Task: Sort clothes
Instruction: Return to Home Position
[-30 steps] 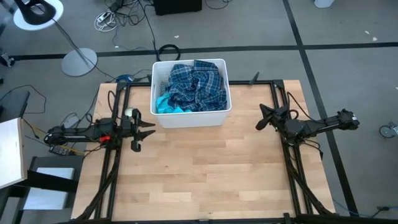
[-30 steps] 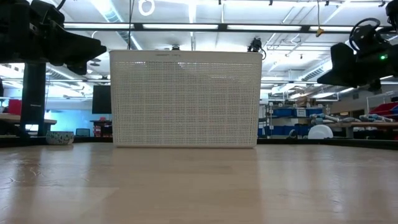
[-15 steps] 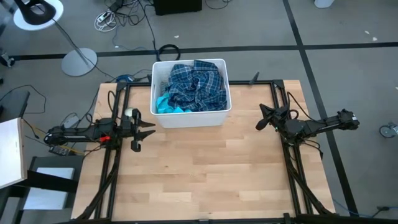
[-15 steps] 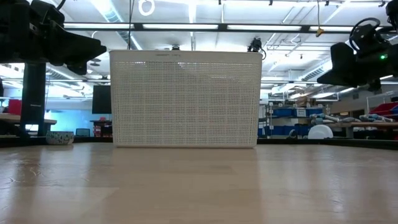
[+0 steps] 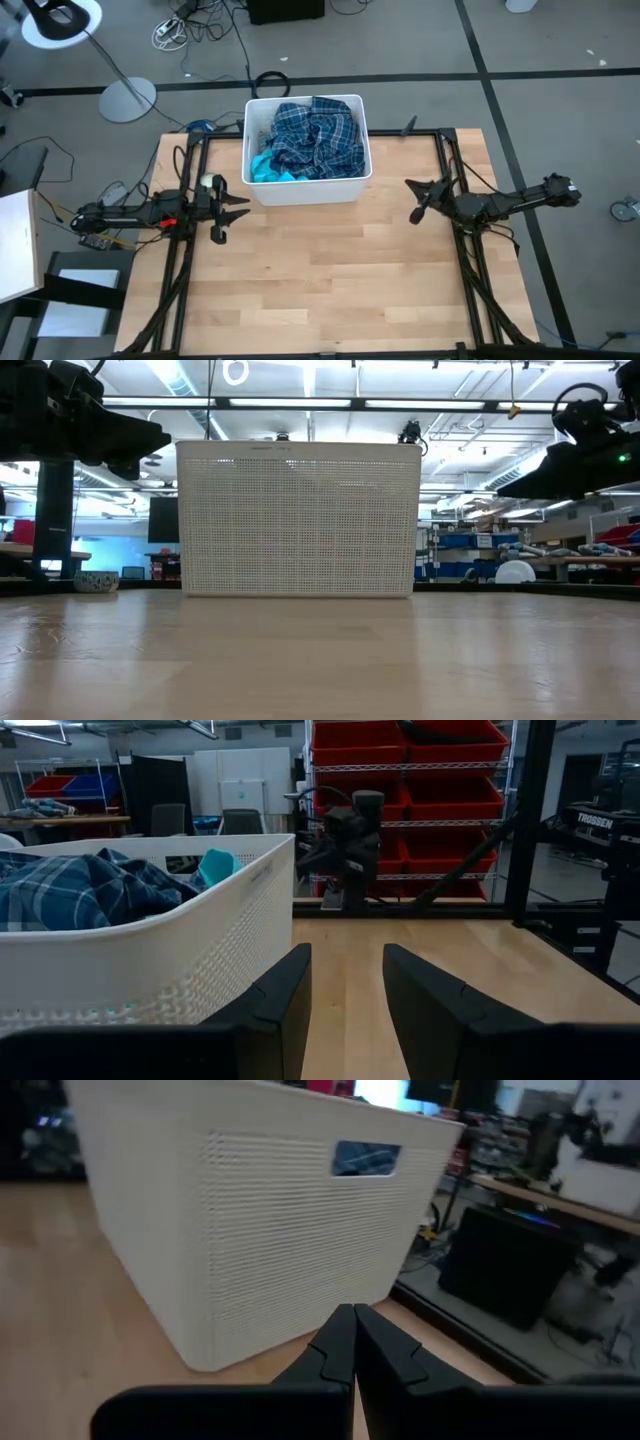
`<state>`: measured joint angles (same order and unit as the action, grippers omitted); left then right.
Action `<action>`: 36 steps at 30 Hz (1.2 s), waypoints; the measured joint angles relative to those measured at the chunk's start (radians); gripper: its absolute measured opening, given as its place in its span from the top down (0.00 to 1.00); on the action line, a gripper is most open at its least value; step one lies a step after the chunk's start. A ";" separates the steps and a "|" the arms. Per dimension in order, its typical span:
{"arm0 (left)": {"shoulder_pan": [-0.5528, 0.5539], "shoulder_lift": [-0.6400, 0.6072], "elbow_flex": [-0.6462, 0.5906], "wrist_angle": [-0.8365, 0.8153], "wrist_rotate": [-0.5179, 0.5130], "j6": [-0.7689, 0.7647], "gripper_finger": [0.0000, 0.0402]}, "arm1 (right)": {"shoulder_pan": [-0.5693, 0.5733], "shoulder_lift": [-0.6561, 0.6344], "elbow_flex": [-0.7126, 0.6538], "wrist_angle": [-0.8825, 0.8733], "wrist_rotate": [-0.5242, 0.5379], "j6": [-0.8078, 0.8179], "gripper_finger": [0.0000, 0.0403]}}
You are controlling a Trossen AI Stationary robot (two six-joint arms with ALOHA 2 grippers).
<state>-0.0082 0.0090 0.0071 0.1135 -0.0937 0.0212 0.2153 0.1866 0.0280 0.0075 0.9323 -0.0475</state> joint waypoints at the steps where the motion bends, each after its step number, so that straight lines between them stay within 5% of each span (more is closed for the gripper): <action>1: 0.000 0.000 0.000 0.000 0.000 0.000 0.67 | 0.000 0.003 0.000 0.002 -0.008 -0.014 0.99; 36: 0.000 0.000 0.000 0.000 0.000 0.000 0.67 | 0.000 0.003 -0.002 0.006 -0.015 -0.026 0.99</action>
<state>-0.0082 0.0090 0.0071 0.1135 -0.0937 0.0212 0.2150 0.1898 0.0265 0.0139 0.9169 -0.0734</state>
